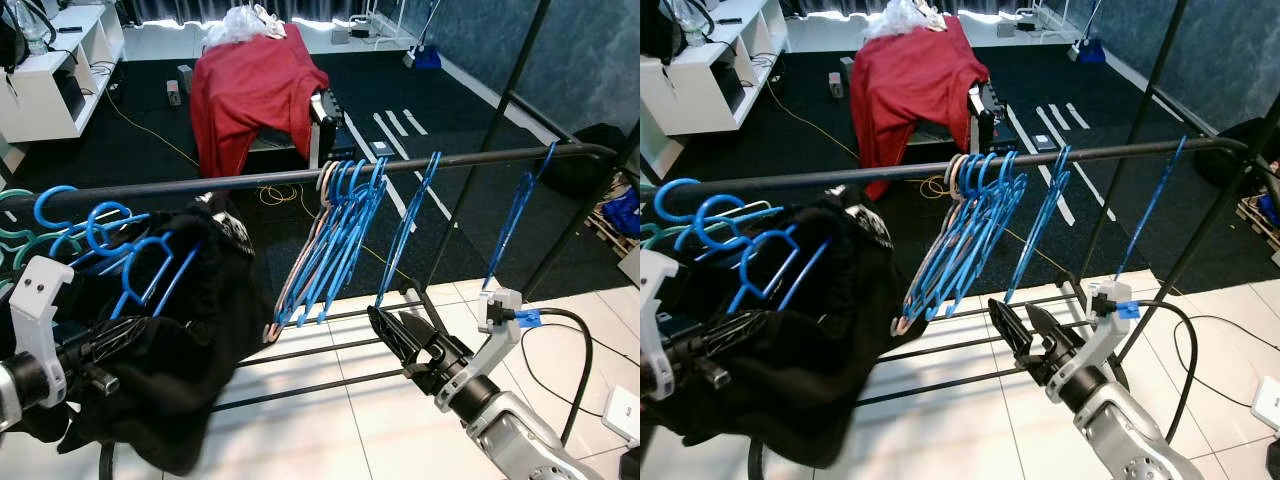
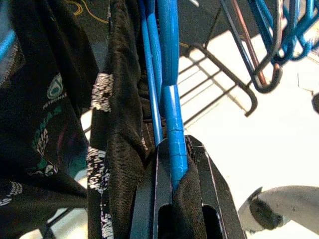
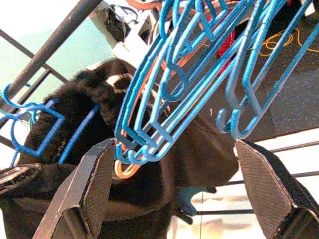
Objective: Hang hanger
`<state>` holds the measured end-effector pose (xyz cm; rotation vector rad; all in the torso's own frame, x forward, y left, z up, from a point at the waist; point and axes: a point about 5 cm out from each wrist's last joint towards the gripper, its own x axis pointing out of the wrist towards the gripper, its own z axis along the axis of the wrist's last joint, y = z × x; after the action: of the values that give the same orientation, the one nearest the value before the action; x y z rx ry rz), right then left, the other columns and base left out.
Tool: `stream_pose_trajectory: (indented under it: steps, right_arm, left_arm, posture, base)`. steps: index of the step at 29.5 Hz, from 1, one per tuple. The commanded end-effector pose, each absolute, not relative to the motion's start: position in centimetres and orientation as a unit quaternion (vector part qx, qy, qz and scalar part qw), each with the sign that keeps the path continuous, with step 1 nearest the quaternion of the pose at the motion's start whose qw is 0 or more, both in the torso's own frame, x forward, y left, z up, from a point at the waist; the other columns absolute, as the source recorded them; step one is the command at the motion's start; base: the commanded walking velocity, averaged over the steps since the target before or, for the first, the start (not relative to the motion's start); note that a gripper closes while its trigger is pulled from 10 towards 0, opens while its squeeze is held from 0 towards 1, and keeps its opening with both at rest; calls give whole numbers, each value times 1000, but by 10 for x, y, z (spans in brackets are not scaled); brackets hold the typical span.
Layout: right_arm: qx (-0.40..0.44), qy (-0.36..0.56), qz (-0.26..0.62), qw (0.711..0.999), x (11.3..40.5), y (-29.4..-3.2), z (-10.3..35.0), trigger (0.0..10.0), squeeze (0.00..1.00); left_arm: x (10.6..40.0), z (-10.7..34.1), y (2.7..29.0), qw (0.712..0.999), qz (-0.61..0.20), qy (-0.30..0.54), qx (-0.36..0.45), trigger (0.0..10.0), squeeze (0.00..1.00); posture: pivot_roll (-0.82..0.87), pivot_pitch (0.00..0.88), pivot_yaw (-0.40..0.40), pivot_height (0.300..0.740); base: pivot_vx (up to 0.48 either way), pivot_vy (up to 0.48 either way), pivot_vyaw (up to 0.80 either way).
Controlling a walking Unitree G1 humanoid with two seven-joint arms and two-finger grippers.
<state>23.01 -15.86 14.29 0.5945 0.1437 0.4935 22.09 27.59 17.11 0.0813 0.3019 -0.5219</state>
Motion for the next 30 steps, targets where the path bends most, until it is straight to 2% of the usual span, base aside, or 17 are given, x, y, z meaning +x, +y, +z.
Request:
stream_pose_trajectory:
  steps: [1, 4, 8, 10, 11, 13, 19, 22, 23, 25, 28, 29, 30]
  right_arm:
    - [297, 79, 235, 922, 228, -161, 139, 10000, 0]
    - [297, 77, 234, 922, 229, -161, 139, 10000, 0]
    - [299, 77, 235, 922, 229, -162, 139, 10000, 0]
    - [305, 77, 240, 919, 230, -162, 139, 10000, 0]
    - [305, 77, 240, 919, 230, -162, 139, 10000, 0]
    - [306, 78, 246, 916, 231, -161, 139, 10000, 0]
    - [280, 84, 288, 912, 233, -154, 145, 10000, 0]
    - [292, 75, 362, 882, 231, -133, 159, 10000, 0]
    - [292, 75, 362, 882, 231, -133, 159, 10000, 0]
    - [299, 68, 390, 868, 234, -117, 166, 10000, 0]
    - [302, 60, 398, 864, 244, -102, 171, 10000, 0]
    - [301, 56, 396, 866, 247, -100, 171, 10000, 0]
    - [301, 56, 396, 866, 247, -100, 171, 10000, 0]
  left_arm:
    - [220, 178, 270, 948, -276, 139, 72, 10000, 0]
    - [210, 176, 259, 931, -326, 142, 78, 10000, 0]
    - [203, 180, 263, 925, -344, 144, 78, 10000, 0]
    - [199, 184, 282, 927, -328, 156, 99, 10000, 0]
    - [199, 184, 282, 927, -328, 156, 99, 10000, 0]
    - [194, 188, 306, 933, -297, 171, 113, 10000, 0]
    - [179, 202, 336, 936, -267, 183, 135, 10000, 0]
    - [178, 221, 323, 937, -302, 134, 114, 10000, 0]
    - [178, 221, 323, 937, -302, 134, 114, 10000, 0]
    - [187, 224, 292, 930, -348, 82, 83, 10000, 0]
    - [200, 219, 250, 917, -398, 22, 30, 10000, 0]
    - [203, 216, 238, 912, -409, 10, 14, 10000, 0]
    - [203, 216, 238, 912, -409, 10, 14, 10000, 0]
  posture:
    - [-78, 102, -19, 740]
    - [-78, 99, -17, 740]
    - [-75, 97, -18, 740]
    - [-63, 89, -19, 740]
    - [-63, 89, -19, 740]
    - [-63, 89, -19, 740]
    - [-36, 73, -20, 740]
    - [-21, 64, -22, 740]
    - [-21, 64, -22, 740]
    - [-10, 63, -23, 740]
    - [0, 61, -24, 740]
    - [-1, 59, -22, 740]
    - [-1, 59, -22, 740]
  base:
    - [0, 0, 0]
    - [-480, 0, 0]
    - [-480, 0, 0]
    - [-480, 0, 0]
    - [-480, 0, 0]
    - [-480, 0, 0]
    - [-480, 0, 0]
    - [-480, 0, 0]
    - [-480, 0, 0]
    - [-456, 0, 0]
    - [-144, 0, 0]
    - [0, 0, 0]
    - [0, 0, 0]
